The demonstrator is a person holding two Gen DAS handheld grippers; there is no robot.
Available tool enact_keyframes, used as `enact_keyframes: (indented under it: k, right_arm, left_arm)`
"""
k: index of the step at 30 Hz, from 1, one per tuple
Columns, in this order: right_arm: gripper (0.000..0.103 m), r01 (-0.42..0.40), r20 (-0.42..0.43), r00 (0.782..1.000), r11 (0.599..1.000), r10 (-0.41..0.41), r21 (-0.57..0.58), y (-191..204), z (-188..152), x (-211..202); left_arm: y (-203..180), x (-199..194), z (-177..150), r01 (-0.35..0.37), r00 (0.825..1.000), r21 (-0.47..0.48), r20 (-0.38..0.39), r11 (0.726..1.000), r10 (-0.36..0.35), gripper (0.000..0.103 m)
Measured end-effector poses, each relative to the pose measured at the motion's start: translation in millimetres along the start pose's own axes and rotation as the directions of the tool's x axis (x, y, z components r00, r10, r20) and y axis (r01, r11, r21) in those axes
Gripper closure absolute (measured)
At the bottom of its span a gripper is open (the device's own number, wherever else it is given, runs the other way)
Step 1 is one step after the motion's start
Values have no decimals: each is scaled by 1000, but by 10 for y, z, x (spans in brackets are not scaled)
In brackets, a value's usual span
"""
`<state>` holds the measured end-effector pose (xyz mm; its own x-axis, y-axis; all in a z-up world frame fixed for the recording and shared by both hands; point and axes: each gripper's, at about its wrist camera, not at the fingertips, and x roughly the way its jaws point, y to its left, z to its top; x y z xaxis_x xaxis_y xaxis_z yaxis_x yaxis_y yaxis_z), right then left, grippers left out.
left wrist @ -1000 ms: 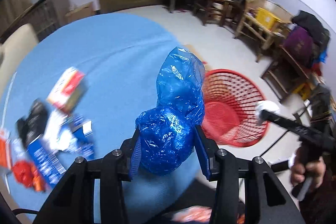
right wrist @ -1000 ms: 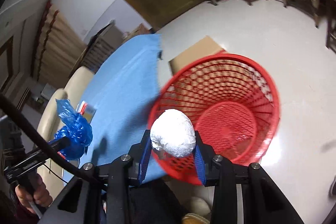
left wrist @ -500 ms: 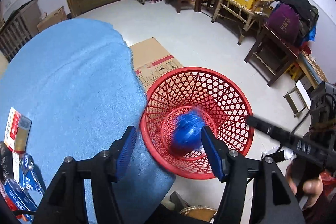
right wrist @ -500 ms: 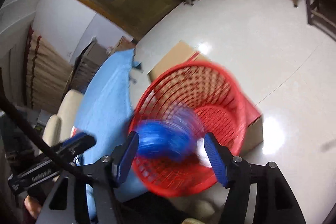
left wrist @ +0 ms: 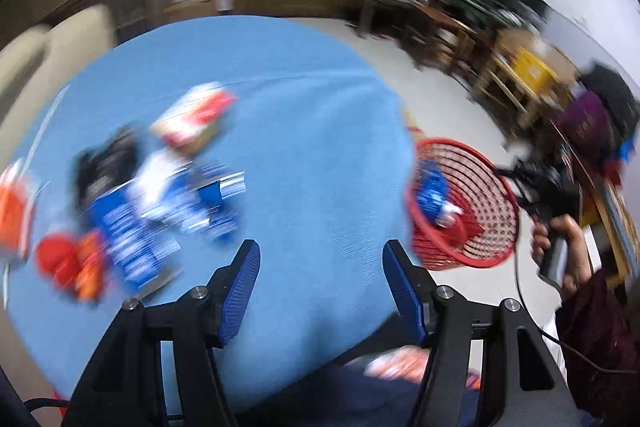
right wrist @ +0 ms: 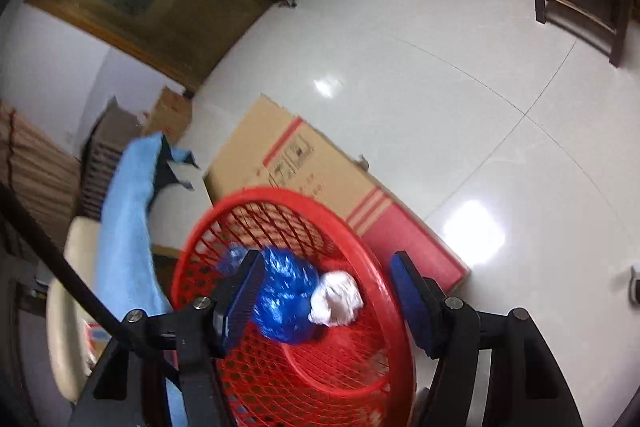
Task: Collect trash
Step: 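Grasp the red plastic bag with the left tool while the right tool grasps the blue toothpaste box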
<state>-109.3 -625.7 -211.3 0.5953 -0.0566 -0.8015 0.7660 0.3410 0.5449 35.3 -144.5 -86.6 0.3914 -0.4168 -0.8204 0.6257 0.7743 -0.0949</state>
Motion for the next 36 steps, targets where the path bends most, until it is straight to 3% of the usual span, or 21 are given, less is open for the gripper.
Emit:
enact_keyframes:
  k: [5, 9, 12, 14, 15, 17, 19, 20, 22, 26, 28, 29, 33, 36]
  right_arm:
    - [34, -3, -83, 997, 997, -3, -80, 162, -423, -26]
    - [34, 115, -5, 993, 990, -116, -81, 138, -564, -200]
    - [34, 149, 97, 986, 982, -139, -114, 311, -533, -508]
    - [34, 149, 161, 980, 967, -116, -205, 608, -561, -719]
    - [34, 110, 172, 983, 955, -64, -275, 856, -629, -841]
    - [34, 15, 121, 992, 934, 30, -357, 1200, -743, -884]
    - [34, -112, 7, 992, 890, 128, -442, 1596, -979, -856]
    - [34, -188, -82, 982, 849, 170, -494, 1869, -1193, -786]
    - [34, -266, -189, 963, 793, 192, -549, 2227, -1501, -659]
    - [34, -409, -393, 902, 636, 177, -654, 3031, -2301, -336]
    - [34, -440, -433, 888, 569, 158, -694, 3339, -2609, -221]
    - [34, -433, -429, 891, 549, 145, -715, 3454, -2726, -141]
    - [34, -413, -431, 898, 513, 91, -753, 3790, -3070, 126]
    - [34, -364, -398, 917, 474, 30, -802, 3977, -3303, 354]
  left_arm:
    - [834, -407, -291, -113, 991, -203, 48, 973, 126, 36]
    - [1277, -549, -435, -192, 976, -298, 42, 935, 214, 36]
    - [1571, -605, -533, -194, 975, -356, 35, 914, 220, 36]
    - [1656, -599, -611, -214, 970, -374, 28, 902, 242, 36]
    - [1687, -581, -637, -225, 967, -380, 23, 897, 252, 36]
    - [1764, -540, -700, -237, 965, -397, 8, 887, 261, 36]
    - [1872, -486, -749, -230, 967, -421, 3, 878, 255, 36]
    - [1930, -464, -772, -223, 969, -440, -2, 870, 247, 36]
    - [2034, -435, -783, -204, 973, -462, -1, 863, 230, 36]
    - [2212, -456, -665, -166, 978, -492, 31, 855, 207, 36]
    - [2293, -452, -590, -153, 979, -504, 40, 850, 200, 36]
    - [2354, -438, -554, -141, 980, -517, 47, 844, 192, 36]
    - [2541, -423, -485, -91, 986, -575, 60, 813, 153, 36]
    - [2610, -453, -449, -58, 989, -598, 76, 799, 129, 36]
